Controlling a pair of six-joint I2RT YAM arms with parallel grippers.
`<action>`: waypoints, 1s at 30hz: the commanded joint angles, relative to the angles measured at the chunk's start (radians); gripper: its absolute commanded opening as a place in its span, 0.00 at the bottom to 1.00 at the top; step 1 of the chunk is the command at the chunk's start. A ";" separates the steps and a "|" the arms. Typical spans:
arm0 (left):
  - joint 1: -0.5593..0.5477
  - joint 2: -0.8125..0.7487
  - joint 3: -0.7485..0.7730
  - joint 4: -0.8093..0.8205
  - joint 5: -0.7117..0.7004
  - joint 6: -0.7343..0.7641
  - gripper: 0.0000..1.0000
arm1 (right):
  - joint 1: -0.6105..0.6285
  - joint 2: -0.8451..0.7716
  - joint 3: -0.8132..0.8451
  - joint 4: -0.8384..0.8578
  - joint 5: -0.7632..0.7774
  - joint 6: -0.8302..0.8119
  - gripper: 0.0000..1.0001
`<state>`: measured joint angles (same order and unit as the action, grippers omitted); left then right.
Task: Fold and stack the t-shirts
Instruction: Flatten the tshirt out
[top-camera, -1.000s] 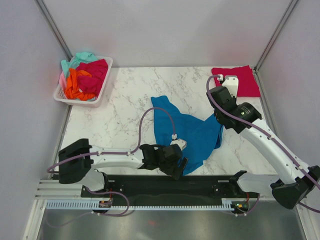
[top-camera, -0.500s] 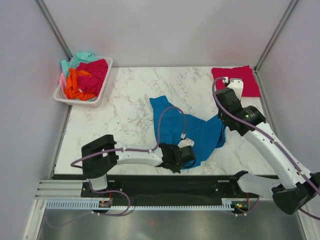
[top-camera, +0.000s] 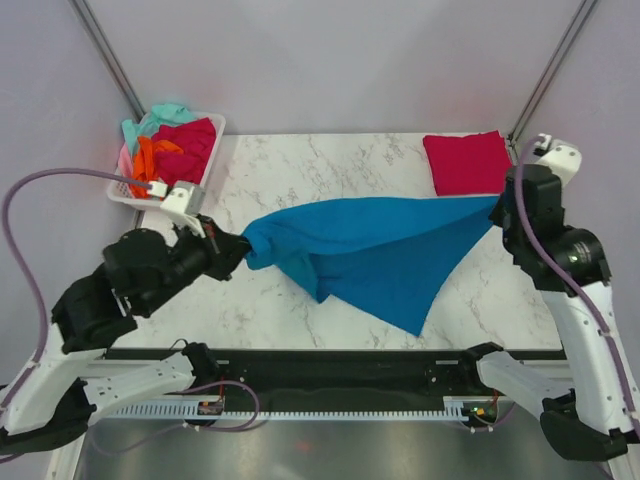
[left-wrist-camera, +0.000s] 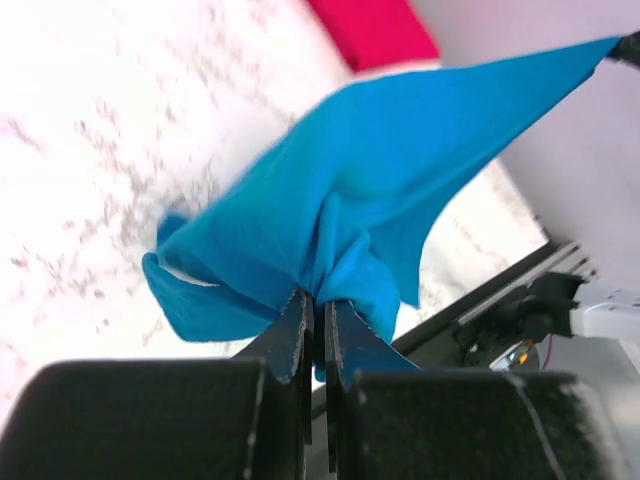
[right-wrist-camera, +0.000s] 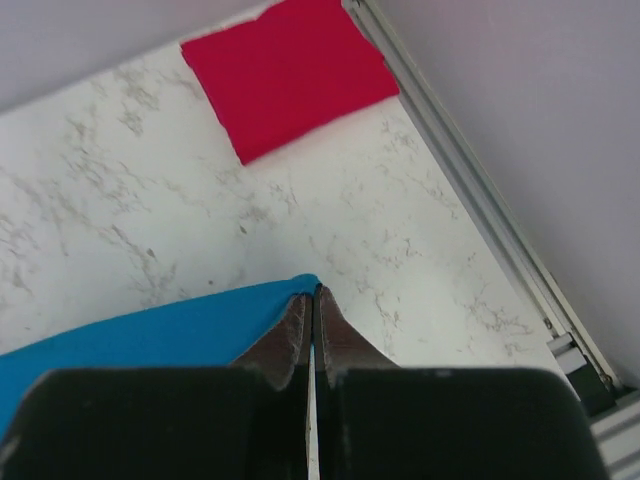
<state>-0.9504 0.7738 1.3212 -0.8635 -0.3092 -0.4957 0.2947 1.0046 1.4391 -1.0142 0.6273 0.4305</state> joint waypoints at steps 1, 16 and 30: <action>-0.001 -0.028 0.109 -0.069 0.010 0.155 0.02 | -0.003 -0.073 0.150 -0.038 0.028 0.016 0.00; 0.140 0.396 0.328 -0.166 -0.106 0.307 0.02 | -0.003 0.169 0.281 -0.050 0.031 -0.101 0.00; 0.486 0.515 -0.307 0.124 0.341 0.074 0.59 | -0.035 0.327 -0.216 0.187 -0.170 -0.101 0.00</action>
<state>-0.4583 1.4399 1.0462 -0.8639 -0.0372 -0.3214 0.2642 1.3914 1.2228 -0.9073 0.4694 0.3439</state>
